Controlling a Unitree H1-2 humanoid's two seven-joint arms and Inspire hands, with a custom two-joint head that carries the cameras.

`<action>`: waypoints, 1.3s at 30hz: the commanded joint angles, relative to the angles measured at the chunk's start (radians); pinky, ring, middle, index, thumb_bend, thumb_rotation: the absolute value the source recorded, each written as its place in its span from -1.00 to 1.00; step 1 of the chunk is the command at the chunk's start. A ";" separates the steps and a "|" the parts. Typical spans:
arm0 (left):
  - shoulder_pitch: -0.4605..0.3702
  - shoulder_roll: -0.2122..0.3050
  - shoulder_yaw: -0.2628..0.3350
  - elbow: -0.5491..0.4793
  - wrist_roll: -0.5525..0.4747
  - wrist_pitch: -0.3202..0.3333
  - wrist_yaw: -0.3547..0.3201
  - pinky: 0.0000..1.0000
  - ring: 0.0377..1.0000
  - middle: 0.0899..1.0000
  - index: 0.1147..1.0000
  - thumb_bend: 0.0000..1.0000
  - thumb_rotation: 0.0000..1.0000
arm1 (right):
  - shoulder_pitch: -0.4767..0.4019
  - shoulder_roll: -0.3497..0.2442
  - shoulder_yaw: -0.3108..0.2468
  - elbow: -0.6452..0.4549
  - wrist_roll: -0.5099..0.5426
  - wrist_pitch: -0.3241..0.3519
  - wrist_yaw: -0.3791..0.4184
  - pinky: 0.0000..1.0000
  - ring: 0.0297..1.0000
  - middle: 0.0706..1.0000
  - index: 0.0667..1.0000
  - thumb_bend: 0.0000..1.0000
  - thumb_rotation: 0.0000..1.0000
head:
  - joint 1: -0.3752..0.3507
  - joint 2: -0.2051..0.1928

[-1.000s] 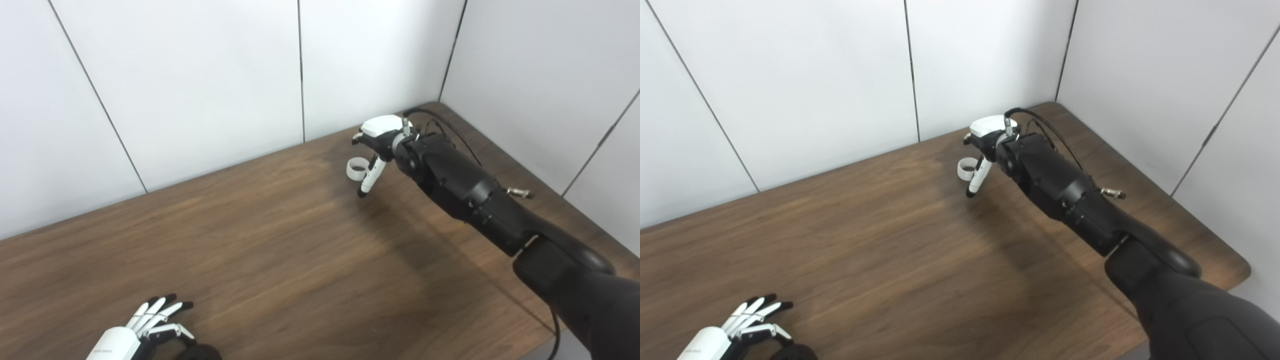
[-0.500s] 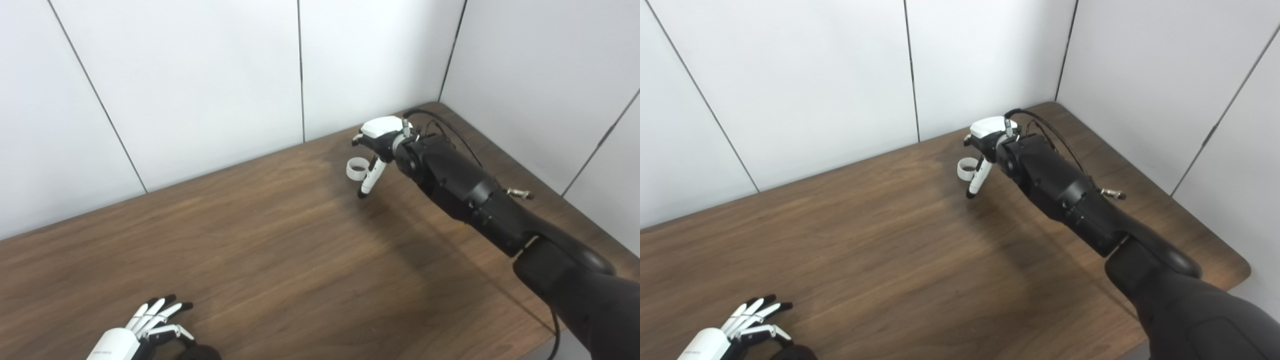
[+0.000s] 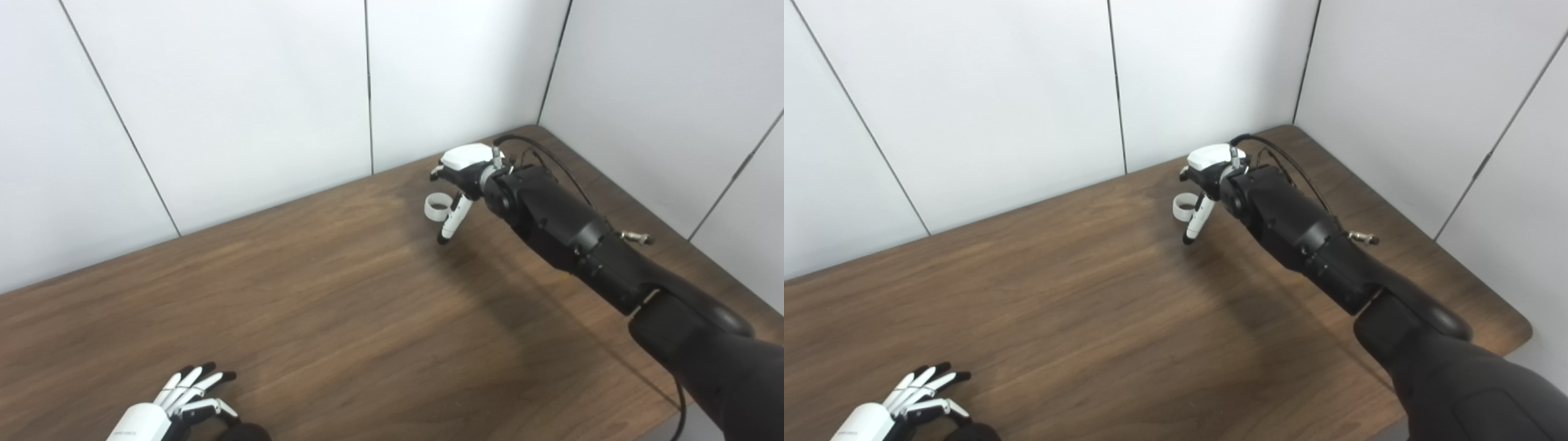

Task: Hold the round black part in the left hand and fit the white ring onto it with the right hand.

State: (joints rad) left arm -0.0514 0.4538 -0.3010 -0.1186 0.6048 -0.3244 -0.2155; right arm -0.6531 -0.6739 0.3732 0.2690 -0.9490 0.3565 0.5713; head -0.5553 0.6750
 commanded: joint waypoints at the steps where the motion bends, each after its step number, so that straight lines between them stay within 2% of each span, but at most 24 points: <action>1: 0.015 0.023 -0.003 -0.021 0.007 0.010 -0.032 1.00 0.93 0.76 -0.17 0.03 -0.90 | -0.033 -0.018 -0.010 -0.010 -0.004 -0.023 -0.047 0.92 1.00 1.00 0.66 0.92 -0.07 | 0.000 0.001; 6: 0.014 0.025 -0.002 -0.020 0.009 0.009 -0.032 1.00 0.94 0.77 -0.17 0.03 -0.90 | -0.027 -0.013 -0.017 0.006 0.008 -0.055 -0.092 0.90 1.00 0.99 0.28 0.47 -0.33 | 0.006 -0.003; 7: 0.014 0.024 -0.002 -0.020 0.007 0.010 -0.033 1.00 0.94 0.77 -0.17 0.03 -0.90 | -0.026 -0.013 -0.016 0.012 0.011 -0.068 -0.106 0.92 1.00 0.97 0.06 0.21 -0.55 | 0.006 -0.003; 10: 0.015 0.024 -0.001 -0.022 0.007 0.012 -0.034 1.00 0.93 0.77 -0.17 0.03 -0.90 | -0.025 -0.013 -0.013 0.021 0.014 -0.082 -0.127 0.91 0.99 0.91 -0.09 0.05 -0.71 | 0.006 -0.003; 27: 0.016 0.021 -0.001 -0.021 0.007 0.012 -0.031 1.00 0.93 0.77 -0.17 0.03 -0.90 | -0.021 -0.019 -0.020 0.010 0.018 -0.085 -0.133 0.93 1.00 0.88 -0.11 0.04 -0.74 | 0.009 -0.005; 39: -0.018 0.010 -0.007 0.005 0.025 0.015 -0.027 1.00 0.93 0.77 -0.17 0.03 -0.90 | -0.019 -0.024 -0.029 -0.025 0.025 -0.106 -0.141 0.93 1.00 0.87 -0.11 0.03 -0.74 | 0.029 -0.009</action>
State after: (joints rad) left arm -0.0545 0.4525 -0.3034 -0.1266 0.6110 -0.3168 -0.2219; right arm -0.6414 -0.6666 0.3677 0.2832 -0.9238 0.2616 0.4548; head -0.5262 0.6642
